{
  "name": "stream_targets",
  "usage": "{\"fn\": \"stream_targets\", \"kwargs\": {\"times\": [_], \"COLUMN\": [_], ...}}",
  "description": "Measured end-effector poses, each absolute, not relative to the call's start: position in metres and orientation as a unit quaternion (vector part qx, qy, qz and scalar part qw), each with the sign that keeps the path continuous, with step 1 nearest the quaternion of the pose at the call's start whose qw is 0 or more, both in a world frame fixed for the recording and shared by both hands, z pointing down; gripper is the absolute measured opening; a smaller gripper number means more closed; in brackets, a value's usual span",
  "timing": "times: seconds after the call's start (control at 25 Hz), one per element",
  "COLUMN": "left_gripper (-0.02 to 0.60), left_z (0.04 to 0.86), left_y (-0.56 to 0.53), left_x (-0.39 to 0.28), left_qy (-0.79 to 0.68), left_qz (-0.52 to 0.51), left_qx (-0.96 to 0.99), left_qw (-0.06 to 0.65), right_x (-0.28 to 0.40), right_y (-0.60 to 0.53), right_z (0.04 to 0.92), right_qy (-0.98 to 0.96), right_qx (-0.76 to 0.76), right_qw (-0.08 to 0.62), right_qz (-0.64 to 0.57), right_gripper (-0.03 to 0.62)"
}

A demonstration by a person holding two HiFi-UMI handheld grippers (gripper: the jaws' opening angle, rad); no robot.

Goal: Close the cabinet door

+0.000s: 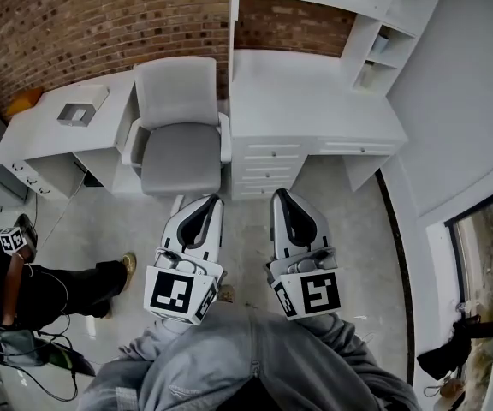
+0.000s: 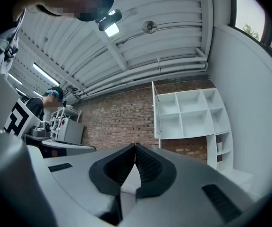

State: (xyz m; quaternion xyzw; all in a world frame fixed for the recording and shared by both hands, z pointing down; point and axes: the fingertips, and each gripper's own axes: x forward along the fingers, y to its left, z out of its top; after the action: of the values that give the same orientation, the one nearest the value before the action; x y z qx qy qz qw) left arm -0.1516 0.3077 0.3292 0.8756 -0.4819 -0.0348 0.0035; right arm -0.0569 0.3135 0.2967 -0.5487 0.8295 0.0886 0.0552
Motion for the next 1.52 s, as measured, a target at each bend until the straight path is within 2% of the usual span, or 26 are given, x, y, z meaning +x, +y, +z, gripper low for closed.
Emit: {"fn": "stream_targets", "kwargs": {"times": [0.64,1.52], "left_gripper": [0.003,0.003], "left_z": [0.344,0.338], "left_y": [0.240,0.129], "left_x": [-0.150,-0.124], "left_qy": [-0.439,-0.480], "left_qz": [-0.026,-0.043], "left_qx": [0.898,0.876], "left_qw": [0.017,0.011], "right_x": [-0.062,-0.035], "right_y": [0.254,0.133], "right_z": [0.314,0.309], "right_qy": [0.808,0.838], "right_qx": [-0.583,-0.539], "right_qw": [0.042,0.053], "right_qz": [0.068,0.074], "right_gripper": [0.026,0.026]}}
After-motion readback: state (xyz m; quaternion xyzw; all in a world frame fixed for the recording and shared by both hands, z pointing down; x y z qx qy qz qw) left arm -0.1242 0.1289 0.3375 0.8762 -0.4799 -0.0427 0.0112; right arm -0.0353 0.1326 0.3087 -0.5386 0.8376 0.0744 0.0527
